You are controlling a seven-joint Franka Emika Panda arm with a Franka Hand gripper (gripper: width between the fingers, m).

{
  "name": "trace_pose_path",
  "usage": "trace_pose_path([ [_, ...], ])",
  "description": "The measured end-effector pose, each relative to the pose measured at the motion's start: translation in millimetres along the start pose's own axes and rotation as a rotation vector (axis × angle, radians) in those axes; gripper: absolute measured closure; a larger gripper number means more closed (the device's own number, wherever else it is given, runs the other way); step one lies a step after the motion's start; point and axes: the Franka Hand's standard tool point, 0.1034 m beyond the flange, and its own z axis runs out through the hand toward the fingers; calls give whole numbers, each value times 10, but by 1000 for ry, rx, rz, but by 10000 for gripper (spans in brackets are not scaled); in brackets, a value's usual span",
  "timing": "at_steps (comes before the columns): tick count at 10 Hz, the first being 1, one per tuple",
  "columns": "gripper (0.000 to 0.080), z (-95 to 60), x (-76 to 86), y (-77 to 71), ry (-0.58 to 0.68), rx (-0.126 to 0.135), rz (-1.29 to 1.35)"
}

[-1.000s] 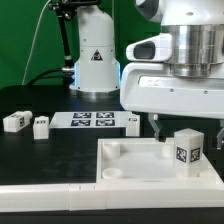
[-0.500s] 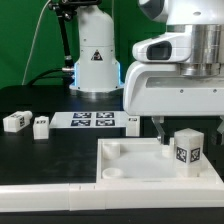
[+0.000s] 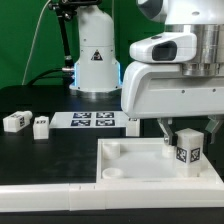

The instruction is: Assemble one leg

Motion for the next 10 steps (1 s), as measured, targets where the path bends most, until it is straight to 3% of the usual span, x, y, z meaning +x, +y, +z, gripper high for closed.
trace_pose_path([
  [1,508,1,-1,-4,0,2,33],
  [4,508,4,-2,-9,3,16,436],
  [7,508,9,-25,31,34,54,853],
  [10,508,9,-32,42,28,56,1065],
])
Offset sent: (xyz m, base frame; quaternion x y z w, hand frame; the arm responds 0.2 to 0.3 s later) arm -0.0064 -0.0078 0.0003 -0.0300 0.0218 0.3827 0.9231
